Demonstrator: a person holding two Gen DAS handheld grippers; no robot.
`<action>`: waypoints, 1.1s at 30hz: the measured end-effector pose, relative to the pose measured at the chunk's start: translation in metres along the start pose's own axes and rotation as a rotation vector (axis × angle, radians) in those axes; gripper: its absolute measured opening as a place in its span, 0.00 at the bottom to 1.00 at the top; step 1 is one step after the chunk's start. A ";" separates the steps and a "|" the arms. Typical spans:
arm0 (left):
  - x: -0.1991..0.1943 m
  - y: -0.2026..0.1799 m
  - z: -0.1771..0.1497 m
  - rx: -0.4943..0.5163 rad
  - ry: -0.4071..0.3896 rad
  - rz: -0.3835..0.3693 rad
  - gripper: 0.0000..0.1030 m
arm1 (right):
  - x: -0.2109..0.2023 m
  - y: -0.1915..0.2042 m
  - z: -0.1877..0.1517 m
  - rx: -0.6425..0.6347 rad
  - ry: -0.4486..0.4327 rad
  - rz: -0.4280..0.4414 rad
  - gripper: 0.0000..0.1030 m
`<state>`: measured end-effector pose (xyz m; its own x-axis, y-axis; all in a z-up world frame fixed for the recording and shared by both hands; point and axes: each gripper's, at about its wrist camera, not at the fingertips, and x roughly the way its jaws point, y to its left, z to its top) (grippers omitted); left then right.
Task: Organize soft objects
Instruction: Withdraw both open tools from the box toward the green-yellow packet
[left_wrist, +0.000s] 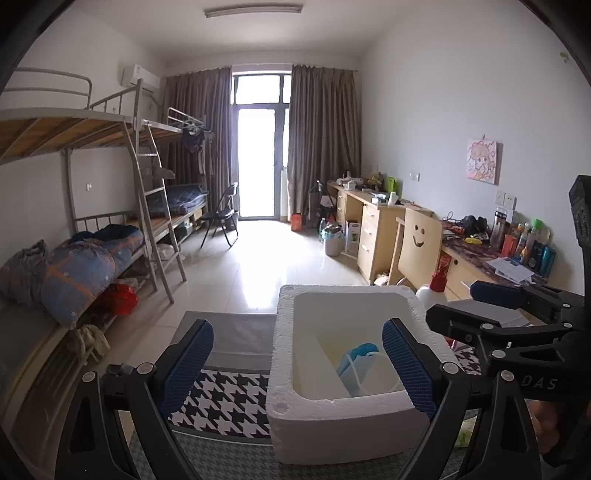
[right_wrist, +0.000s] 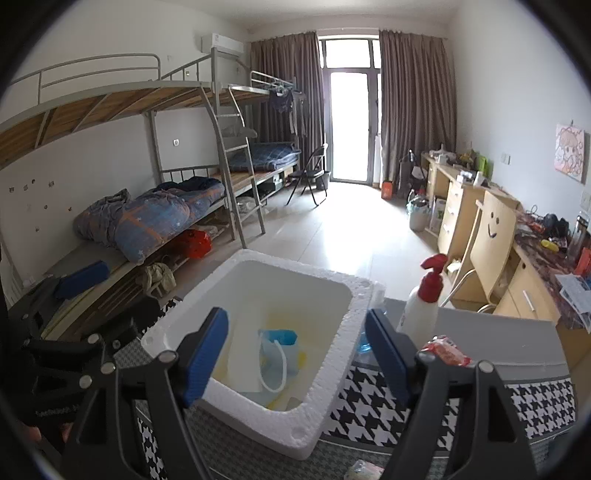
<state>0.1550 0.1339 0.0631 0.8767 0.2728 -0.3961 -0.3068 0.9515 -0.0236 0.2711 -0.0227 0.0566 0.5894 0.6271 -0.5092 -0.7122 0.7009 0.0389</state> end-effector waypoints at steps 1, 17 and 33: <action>-0.002 -0.001 0.000 0.001 -0.002 -0.002 0.91 | -0.002 0.000 -0.001 0.001 -0.006 -0.002 0.78; -0.020 -0.009 -0.001 -0.006 -0.042 0.014 0.99 | -0.029 -0.006 -0.014 0.034 -0.060 -0.031 0.89; -0.044 -0.025 -0.007 0.014 -0.064 -0.029 0.99 | -0.056 -0.013 -0.027 0.043 -0.099 -0.040 0.92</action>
<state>0.1210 0.0973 0.0749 0.9073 0.2533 -0.3357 -0.2762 0.9609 -0.0215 0.2371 -0.0763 0.0616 0.6535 0.6274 -0.4235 -0.6715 0.7387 0.0582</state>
